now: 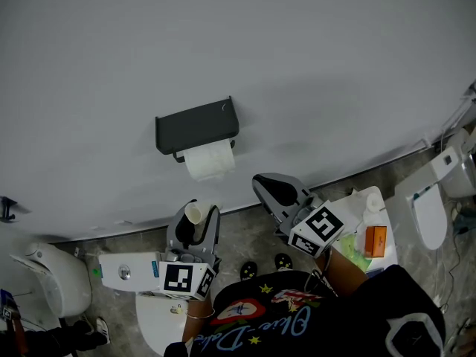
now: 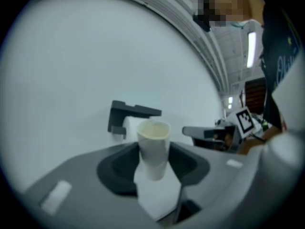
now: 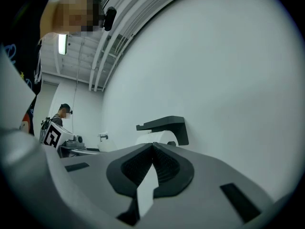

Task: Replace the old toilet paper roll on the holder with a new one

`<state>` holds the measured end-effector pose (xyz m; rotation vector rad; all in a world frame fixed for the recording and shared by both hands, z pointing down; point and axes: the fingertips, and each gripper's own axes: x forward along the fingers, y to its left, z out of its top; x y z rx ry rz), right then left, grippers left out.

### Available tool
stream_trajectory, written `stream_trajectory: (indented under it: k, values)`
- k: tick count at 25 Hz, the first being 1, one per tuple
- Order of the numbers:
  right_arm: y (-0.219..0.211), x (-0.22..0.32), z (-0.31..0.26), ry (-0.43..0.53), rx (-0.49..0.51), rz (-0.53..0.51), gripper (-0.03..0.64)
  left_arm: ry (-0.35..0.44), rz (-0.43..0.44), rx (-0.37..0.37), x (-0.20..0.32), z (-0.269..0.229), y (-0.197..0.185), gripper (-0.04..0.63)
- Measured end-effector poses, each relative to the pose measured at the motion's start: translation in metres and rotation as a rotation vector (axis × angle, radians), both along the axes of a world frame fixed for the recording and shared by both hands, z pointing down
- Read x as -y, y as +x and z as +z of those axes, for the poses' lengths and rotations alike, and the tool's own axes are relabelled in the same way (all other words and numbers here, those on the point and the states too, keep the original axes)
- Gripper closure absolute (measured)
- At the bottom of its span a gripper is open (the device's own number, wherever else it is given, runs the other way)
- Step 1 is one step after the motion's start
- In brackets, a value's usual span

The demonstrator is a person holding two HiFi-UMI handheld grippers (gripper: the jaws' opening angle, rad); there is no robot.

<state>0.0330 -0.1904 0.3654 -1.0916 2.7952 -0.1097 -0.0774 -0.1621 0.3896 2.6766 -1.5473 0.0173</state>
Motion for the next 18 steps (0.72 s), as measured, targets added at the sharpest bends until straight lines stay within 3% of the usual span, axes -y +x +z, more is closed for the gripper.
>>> stream_trajectory:
  k: [18]
  values:
    - [-0.0045, 0.0001, 0.0069, -0.018, -0.021, -0.018, 0.603, -0.005, 0.0, 0.004, 0.0011, 0.0017, -0.0003, 0.41]
